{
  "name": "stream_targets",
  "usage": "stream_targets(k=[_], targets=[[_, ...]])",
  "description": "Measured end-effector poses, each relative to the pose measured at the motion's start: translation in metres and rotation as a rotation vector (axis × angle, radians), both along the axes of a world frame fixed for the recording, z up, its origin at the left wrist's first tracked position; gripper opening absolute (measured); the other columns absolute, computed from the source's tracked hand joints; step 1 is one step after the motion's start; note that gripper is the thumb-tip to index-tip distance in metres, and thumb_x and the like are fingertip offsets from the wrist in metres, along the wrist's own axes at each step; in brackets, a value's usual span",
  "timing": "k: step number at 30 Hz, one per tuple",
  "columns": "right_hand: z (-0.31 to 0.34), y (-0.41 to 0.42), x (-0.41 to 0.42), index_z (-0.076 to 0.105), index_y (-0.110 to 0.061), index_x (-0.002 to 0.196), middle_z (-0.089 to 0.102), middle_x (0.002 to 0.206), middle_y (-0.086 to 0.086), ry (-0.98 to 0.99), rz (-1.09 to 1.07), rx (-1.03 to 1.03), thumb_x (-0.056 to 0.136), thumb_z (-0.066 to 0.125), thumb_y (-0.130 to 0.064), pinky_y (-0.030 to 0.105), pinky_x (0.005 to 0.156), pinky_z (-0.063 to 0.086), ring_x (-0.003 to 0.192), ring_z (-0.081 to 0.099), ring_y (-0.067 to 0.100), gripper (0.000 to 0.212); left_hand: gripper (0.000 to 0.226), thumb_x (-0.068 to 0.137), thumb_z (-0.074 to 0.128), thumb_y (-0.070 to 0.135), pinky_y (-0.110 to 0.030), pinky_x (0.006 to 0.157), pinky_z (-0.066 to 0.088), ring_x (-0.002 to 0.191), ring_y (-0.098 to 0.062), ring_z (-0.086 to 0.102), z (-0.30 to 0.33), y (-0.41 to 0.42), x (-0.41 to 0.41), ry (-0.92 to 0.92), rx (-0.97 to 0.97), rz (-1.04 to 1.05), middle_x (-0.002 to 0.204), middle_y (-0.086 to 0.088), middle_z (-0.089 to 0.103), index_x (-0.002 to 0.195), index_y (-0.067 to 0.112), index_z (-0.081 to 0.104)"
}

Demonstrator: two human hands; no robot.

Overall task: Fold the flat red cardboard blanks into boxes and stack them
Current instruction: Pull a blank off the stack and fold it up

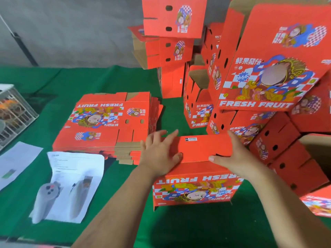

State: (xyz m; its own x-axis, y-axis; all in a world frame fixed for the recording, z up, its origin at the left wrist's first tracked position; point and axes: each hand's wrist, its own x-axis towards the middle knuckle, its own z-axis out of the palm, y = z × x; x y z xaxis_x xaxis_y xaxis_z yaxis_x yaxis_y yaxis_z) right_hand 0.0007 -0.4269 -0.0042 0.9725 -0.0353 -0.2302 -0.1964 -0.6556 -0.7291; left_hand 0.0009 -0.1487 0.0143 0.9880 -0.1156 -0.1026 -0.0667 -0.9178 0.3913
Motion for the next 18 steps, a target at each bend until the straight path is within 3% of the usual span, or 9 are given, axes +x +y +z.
stream_targets(k=[2, 5, 7, 9, 12, 14, 18], targets=[[-0.001, 0.006, 0.001, 0.013, -0.047, 0.156, 0.043, 0.15, -0.013, -0.013, 0.002, -0.101, 0.071, 0.088, -0.052, 0.039, 0.104, 0.045, 0.128, 0.051, 0.014, 0.114, 0.11, 0.08, 0.072, 0.071, -0.073, 0.119, 0.018, 0.156, -0.039, 0.016, -0.001, -0.005, -0.002, 0.142, 0.003, 0.22, 0.165, 0.001, 0.01, 0.162, 0.048, 0.001], [-0.003, 0.012, 0.0, 0.011, -0.047, 0.155, 0.037, 0.156, -0.001, -0.018, -0.016, -0.281, 0.069, 0.085, -0.062, 0.048, 0.101, 0.05, 0.132, 0.052, 0.025, 0.114, 0.118, 0.075, 0.081, 0.065, -0.058, 0.111, 0.044, 0.136, -0.036, 0.051, -0.004, -0.007, -0.003, 0.156, -0.145, 0.29, 0.16, -0.009, 0.023, 0.164, 0.035, 0.009], [-0.001, 0.01, -0.001, 0.01, -0.047, 0.155, 0.033, 0.155, 0.005, -0.013, -0.019, -0.291, 0.07, 0.08, -0.068, 0.048, 0.101, 0.05, 0.133, 0.051, 0.03, 0.112, 0.099, 0.078, 0.082, 0.057, -0.046, 0.11, 0.047, 0.126, -0.031, 0.057, -0.005, -0.003, -0.005, 0.102, -0.324, 0.285, 0.149, -0.01, 0.037, 0.158, 0.029, 0.03], [0.002, 0.008, -0.006, 0.01, -0.048, 0.156, 0.031, 0.154, 0.008, -0.033, -0.045, -0.229, 0.068, 0.076, -0.074, 0.046, 0.105, 0.046, 0.135, 0.048, 0.032, 0.113, 0.066, 0.083, 0.079, 0.051, -0.038, 0.104, 0.049, 0.113, -0.02, 0.06, -0.003, 0.001, -0.009, 0.071, -0.659, 0.351, 0.132, -0.008, 0.054, 0.138, 0.026, 0.052], [0.011, 0.007, -0.018, 0.006, -0.05, 0.155, 0.029, 0.149, 0.011, -0.089, -0.052, -0.262, 0.062, 0.083, -0.07, 0.048, 0.108, 0.044, 0.134, 0.046, 0.037, 0.122, 0.019, 0.095, 0.072, 0.039, -0.026, 0.071, 0.049, 0.078, -0.006, 0.061, -0.002, 0.002, -0.021, 0.063, -1.139, 0.454, 0.1, 0.002, 0.067, 0.101, 0.025, 0.061], [0.018, 0.007, -0.024, 0.013, -0.049, 0.15, 0.033, 0.142, 0.012, -0.14, -0.087, -0.316, 0.057, 0.085, -0.069, 0.052, 0.104, 0.047, 0.128, 0.049, 0.039, 0.119, 0.013, 0.098, 0.07, 0.032, -0.026, 0.068, 0.044, 0.075, -0.009, 0.054, -0.002, 0.001, -0.025, 0.013, -1.25, 0.468, 0.089, 0.006, 0.06, 0.094, 0.03, 0.058], [0.028, 0.017, -0.03, 0.025, -0.042, 0.141, 0.037, 0.131, 0.009, -0.259, -0.245, -0.344, 0.056, 0.09, -0.064, 0.056, 0.087, 0.051, 0.114, 0.057, 0.043, 0.109, 0.031, 0.102, 0.062, 0.008, -0.015, 0.08, 0.048, 0.084, 0.0, 0.059, 0.007, -0.006, -0.024, -0.131, -1.373, 0.35, 0.106, 0.004, 0.058, 0.117, 0.033, 0.054]])
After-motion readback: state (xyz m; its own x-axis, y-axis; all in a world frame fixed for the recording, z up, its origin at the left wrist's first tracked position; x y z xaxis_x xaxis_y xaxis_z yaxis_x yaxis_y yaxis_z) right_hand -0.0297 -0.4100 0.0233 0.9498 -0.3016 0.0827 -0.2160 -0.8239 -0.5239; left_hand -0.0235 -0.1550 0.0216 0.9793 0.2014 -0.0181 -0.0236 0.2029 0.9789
